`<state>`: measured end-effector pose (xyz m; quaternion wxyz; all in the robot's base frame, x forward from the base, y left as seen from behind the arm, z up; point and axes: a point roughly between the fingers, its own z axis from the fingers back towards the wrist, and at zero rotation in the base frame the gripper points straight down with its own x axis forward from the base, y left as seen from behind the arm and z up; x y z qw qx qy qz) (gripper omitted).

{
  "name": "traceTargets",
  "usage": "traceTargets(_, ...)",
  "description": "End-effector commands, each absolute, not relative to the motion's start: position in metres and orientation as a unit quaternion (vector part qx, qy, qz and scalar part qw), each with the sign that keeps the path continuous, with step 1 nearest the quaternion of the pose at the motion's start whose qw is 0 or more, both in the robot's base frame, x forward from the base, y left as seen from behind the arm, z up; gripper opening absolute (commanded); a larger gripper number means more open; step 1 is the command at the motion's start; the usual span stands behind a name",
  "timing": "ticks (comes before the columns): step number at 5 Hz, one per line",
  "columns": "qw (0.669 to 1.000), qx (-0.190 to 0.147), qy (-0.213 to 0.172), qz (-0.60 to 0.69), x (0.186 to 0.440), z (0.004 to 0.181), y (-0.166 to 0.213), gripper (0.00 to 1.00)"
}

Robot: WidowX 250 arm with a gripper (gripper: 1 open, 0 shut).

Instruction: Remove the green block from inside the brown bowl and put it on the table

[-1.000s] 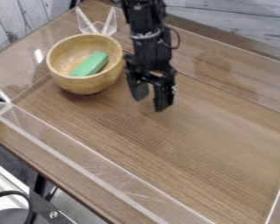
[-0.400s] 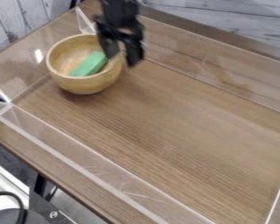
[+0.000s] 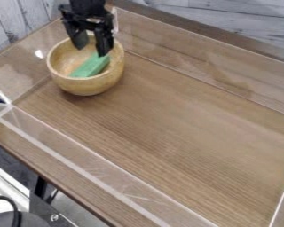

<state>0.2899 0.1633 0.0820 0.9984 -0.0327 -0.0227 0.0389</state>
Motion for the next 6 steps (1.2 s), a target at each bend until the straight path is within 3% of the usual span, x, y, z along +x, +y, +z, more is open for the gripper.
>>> traceTargets(1, 0.998, -0.001, -0.048, 0.041, 0.287, 0.097, 0.172, 1.00)
traceTargets(4, 0.997, 0.011, -0.026, 0.065, 0.285, 0.061, 0.169, 1.00)
traceTargets(6, 0.997, -0.003, -0.016, 0.078, 0.285, 0.049, 0.168, 1.00)
